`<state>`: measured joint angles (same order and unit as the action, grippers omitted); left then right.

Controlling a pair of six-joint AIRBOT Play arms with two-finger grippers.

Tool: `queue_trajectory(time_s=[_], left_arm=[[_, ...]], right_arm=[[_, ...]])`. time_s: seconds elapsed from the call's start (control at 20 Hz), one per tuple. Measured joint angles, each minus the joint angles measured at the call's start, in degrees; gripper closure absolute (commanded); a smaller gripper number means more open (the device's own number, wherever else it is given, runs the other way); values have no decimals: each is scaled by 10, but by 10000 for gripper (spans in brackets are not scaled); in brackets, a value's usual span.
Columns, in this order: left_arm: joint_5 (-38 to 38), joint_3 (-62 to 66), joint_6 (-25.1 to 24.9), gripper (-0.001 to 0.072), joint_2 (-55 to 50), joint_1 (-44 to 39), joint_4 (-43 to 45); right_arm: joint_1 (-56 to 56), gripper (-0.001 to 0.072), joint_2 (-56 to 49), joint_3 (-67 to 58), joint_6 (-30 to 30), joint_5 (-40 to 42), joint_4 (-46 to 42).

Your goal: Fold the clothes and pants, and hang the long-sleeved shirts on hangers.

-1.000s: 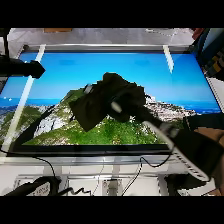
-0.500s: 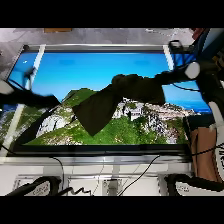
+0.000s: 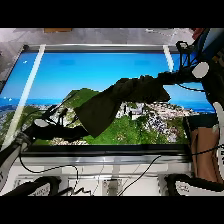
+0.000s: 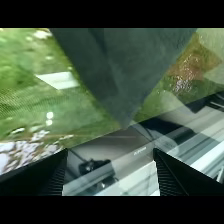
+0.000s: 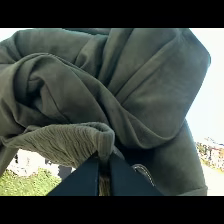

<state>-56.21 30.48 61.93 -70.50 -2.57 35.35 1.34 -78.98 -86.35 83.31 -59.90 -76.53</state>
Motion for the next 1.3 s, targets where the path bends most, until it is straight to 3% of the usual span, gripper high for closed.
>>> queue_trajectory(time_s=[0.4, 0.45, 0.55, 0.7, 1.0, 1.3], left_arm=[[127, -18, 25, 125, -4, -101, -33], [135, -16, 27, 159, -8, -108, -34], [150, -8, 33, 322, -23, -120, -35], [161, 13, 37, 683, -47, -131, -38], [173, 96, 37, 687, -60, -89, -41], [130, 275, 66, 689, -61, 104, -24]], right_arm=[[1, 670, 0, 0, -1, 5, 11], [1, 671, 0, 0, -1, 5, 12], [1, 670, 0, 0, -1, 5, 12], [1, 670, 0, 0, -1, 5, 12], [1, 671, 5, -2, 0, 22, -8], [-48, 671, 9, -64, 45, 77, -56]])
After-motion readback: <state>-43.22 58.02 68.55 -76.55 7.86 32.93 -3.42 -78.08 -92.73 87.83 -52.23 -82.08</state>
